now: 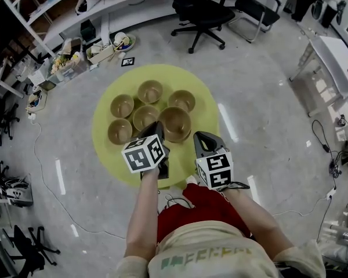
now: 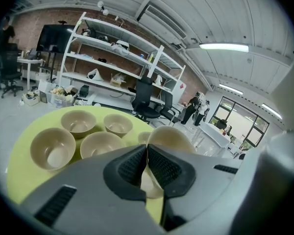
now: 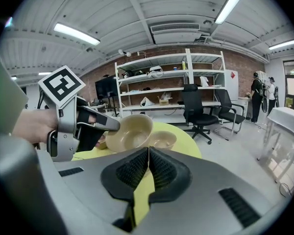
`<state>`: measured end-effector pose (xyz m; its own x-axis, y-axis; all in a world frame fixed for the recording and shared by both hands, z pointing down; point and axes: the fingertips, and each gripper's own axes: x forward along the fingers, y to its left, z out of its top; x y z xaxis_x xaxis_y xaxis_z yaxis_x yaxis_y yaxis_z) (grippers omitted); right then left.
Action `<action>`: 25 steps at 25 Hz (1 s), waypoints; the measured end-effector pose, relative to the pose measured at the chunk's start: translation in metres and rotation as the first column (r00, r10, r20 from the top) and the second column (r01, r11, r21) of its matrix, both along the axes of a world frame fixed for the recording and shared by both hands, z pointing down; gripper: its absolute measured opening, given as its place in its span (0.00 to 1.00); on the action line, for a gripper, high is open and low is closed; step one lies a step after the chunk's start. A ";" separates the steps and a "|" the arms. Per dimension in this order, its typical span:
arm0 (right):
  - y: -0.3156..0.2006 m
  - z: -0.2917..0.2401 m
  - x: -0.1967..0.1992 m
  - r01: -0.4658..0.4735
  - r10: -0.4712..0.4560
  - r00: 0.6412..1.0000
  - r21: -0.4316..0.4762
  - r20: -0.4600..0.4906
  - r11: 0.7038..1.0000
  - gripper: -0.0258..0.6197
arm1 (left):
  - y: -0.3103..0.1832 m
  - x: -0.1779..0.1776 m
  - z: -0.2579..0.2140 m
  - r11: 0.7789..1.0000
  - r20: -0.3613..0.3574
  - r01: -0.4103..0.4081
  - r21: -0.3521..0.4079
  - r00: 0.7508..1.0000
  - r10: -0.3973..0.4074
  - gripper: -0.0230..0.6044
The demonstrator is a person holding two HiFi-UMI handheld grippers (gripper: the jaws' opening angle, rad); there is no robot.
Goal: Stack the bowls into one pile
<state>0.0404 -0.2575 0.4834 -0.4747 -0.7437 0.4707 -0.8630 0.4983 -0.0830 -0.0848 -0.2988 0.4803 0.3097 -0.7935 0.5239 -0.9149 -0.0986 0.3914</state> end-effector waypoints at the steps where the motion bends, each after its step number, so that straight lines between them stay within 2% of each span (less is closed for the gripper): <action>1: -0.001 0.001 0.002 -0.003 0.003 1.000 -0.004 -0.001 1.000 0.10 | -0.001 0.002 0.002 1.000 0.006 -0.002 -0.005 1.000 0.002 0.09; 25: -0.012 0.034 0.027 -0.046 0.044 0.999 -0.070 -0.024 0.996 0.10 | -0.008 0.018 0.060 0.994 0.067 -0.002 -0.105 0.998 0.009 0.09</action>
<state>0.0672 -0.2697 0.5179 -0.4305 -0.7286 0.5327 -0.8864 0.4526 -0.0974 -0.0666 -0.3063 0.5401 0.2750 -0.7315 0.6239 -0.9390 -0.0649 0.3378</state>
